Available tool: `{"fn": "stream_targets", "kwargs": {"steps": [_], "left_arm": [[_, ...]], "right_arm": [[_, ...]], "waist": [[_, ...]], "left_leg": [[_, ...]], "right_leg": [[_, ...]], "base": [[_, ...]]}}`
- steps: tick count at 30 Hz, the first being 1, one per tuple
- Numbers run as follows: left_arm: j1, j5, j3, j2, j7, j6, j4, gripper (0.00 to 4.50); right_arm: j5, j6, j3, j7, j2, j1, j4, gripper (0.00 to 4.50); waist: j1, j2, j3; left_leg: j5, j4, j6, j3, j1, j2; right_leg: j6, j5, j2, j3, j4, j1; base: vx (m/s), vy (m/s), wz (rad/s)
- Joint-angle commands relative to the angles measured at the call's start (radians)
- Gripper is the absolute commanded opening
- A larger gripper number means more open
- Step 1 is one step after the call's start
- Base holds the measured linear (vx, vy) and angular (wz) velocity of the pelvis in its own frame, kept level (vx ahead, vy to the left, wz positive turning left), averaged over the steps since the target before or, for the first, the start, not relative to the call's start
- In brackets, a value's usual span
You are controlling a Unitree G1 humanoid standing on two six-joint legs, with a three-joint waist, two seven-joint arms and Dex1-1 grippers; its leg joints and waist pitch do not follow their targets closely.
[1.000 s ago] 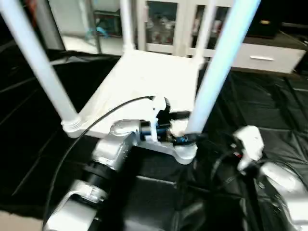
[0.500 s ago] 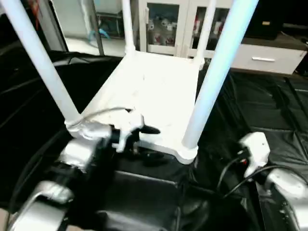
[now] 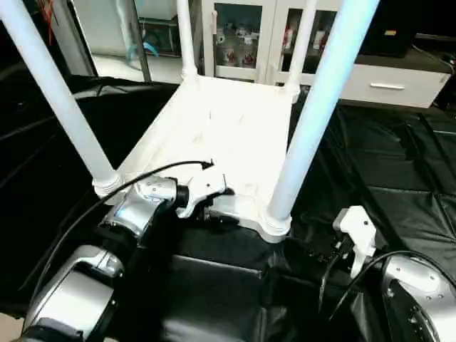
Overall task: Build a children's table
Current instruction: Rotate table base
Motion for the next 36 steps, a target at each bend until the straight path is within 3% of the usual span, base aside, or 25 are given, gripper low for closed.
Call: {"fn": "stream_targets", "kwargs": {"steps": [1, 20, 30, 32, 36], "left_arm": [[-0.03, 0.009, -0.015, 0.006, -0.038, -0.013, 0.03, 3.09], [-0.074, 0.046, 0.002, -0.006, -0.048, -0.078, 0.128, 1.72], [-0.064, 0.091, -0.02, -0.009, -0.026, -0.104, 0.144, 0.9], [-0.053, 0.125, -0.036, -0.003, 0.016, -0.094, 0.139, 0.85], [-0.017, 0.149, -0.032, -0.002, 0.094, -0.033, 0.112, 0.66]], "right_arm": [[0.005, 0.015, 0.005, 0.002, -0.006, -0.006, -0.031, 3.14], [-0.002, 0.011, 0.023, -0.004, 0.003, -0.022, -0.021, 3.14], [-0.007, 0.004, 0.03, -0.01, 0.01, -0.014, -0.023, 3.14], [-0.011, 0.002, 0.035, -0.014, 0.015, -0.013, -0.022, 3.14], [-0.014, -0.001, 0.044, -0.022, 0.025, -0.01, -0.023, 3.14]], "waist": [[0.006, -0.005, -0.065], [0.011, -0.002, -0.066], [0.014, -0.001, -0.067], [0.012, 0.004, -0.066], [0.006, 0.004, -0.062]], "left_leg": [[-0.226, -0.074, 0.052, -0.027, 0.006, 0.053], [-0.218, -0.074, 0.053, -0.027, 0.007, 0.056], [-0.226, -0.076, 0.047, -0.029, 0.007, 0.056], [-0.232, -0.077, 0.044, -0.03, 0.005, 0.058], [-0.271, -0.08, 0.038, -0.03, 0.005, 0.055]], "right_leg": [[-0.263, -0.198, -0.064, 0.045, -0.072, 0.04], [-0.281, -0.146, -0.066, 0.046, -0.066, 0.043], [-0.279, -0.14, -0.067, 0.046, -0.067, 0.044], [-0.278, -0.137, -0.067, 0.046, -0.067, 0.045], [-0.264, -0.216, -0.067, 0.045, -0.075, 0.045]], "base": [[0.0, 0.0, 0.0], [0.0, 0.0, 0.0], [0.0, 0.0, 0.0], [0.0, 0.0, 0.0], [0.0, 0.0, 0.0]]}}
